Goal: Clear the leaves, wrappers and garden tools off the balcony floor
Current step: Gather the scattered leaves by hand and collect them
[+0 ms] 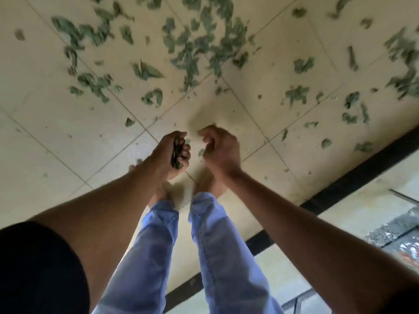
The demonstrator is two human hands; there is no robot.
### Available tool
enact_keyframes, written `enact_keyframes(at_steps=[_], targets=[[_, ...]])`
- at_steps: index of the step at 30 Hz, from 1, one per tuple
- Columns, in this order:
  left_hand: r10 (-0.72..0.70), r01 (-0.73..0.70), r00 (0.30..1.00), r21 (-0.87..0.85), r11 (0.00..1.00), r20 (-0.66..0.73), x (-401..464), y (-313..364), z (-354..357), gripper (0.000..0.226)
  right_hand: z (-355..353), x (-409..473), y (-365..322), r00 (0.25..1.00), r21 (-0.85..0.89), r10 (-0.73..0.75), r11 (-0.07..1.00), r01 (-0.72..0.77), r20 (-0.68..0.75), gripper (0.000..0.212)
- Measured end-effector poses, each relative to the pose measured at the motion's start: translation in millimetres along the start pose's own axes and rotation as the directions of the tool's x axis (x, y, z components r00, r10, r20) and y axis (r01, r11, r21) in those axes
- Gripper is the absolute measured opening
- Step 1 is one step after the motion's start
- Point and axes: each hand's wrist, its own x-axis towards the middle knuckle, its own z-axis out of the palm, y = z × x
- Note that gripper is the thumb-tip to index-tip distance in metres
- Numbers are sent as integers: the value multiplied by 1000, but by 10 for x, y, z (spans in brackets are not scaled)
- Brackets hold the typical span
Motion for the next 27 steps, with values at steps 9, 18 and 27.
enact_keyframes(at_steps=[9, 18, 27], targets=[[-77, 76, 996, -17, 997, -55, 329, -200, -673, 43, 657, 444, 788, 892, -679, -128, 605, 416, 433, 85], [-73, 70, 995, -48, 996, -62, 365, -137, -884, 46, 942, 603, 693, 881, -559, -223, 702, 442, 417, 64], [-12, 12, 1000, -29, 1000, -25, 361, 31, -815, 42, 979, 716, 505, 874, -598, -268, 646, 475, 404, 75]])
